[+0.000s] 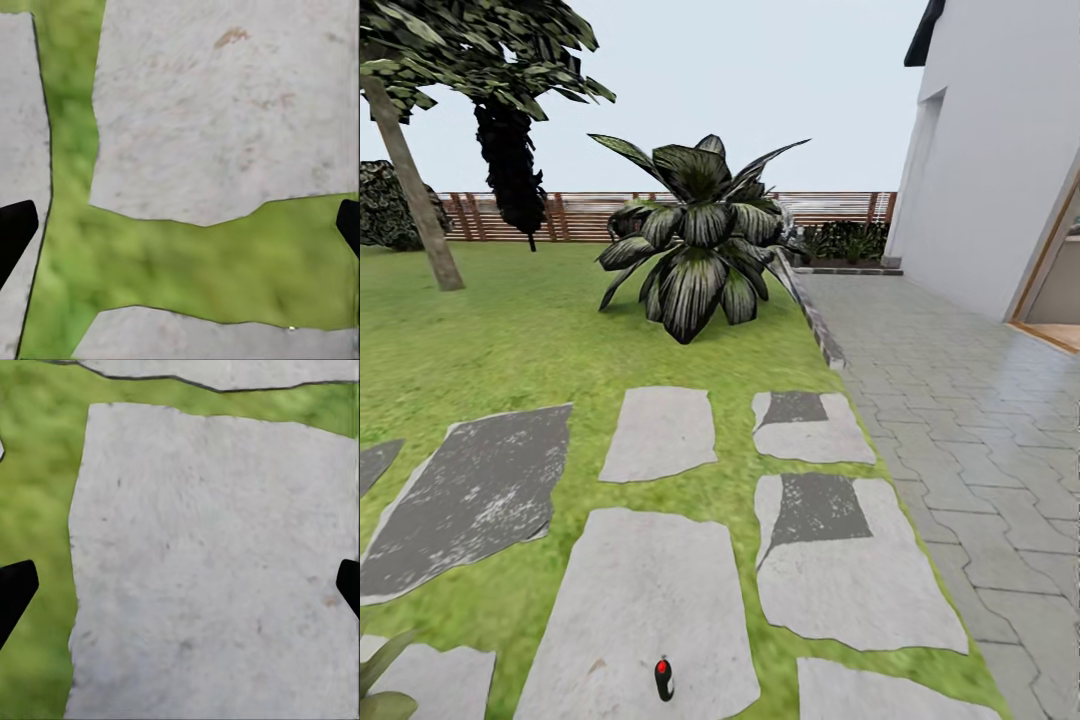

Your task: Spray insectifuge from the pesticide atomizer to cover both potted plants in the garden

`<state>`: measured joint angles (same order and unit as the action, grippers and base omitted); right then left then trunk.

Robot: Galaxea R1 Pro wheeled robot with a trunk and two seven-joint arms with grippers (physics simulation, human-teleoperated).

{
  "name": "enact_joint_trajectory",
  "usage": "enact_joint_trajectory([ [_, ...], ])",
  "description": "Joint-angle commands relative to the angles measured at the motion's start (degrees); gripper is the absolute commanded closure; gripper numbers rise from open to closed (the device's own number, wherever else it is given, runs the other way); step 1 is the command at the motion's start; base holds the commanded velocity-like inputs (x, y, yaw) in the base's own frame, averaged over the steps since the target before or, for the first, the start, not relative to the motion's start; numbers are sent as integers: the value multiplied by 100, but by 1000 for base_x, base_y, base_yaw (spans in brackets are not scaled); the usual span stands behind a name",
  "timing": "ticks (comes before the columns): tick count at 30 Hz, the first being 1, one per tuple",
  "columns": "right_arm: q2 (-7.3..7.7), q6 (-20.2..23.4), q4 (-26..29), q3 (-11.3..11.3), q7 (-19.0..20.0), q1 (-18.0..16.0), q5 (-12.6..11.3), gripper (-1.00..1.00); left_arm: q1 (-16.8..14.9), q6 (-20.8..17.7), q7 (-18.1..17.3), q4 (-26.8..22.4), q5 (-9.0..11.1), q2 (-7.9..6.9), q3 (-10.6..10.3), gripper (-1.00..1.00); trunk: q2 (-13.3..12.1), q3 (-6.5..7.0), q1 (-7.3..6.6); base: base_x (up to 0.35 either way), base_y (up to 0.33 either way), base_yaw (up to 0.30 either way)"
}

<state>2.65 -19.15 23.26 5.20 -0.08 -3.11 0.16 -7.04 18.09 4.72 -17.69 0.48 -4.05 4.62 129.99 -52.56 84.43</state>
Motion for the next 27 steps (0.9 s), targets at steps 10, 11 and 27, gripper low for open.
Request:
enact_joint_trajectory([
  [10,-1,-19,-6,11,-1,-3,2,-100,-7,19,2,3,4,1,12,-100,2,-5,0,21,-271,0],
  [11,-1,-19,-6,13,-1,-2,2,-100,-6,19,2,3,4,1,11,-100,2,-5,0,1,-273,0],
  [27,-1,-19,-6,16,-1,-2,2,-100,-6,19,2,3,4,1,12,-100,2,-5,0,0,-251,0],
])
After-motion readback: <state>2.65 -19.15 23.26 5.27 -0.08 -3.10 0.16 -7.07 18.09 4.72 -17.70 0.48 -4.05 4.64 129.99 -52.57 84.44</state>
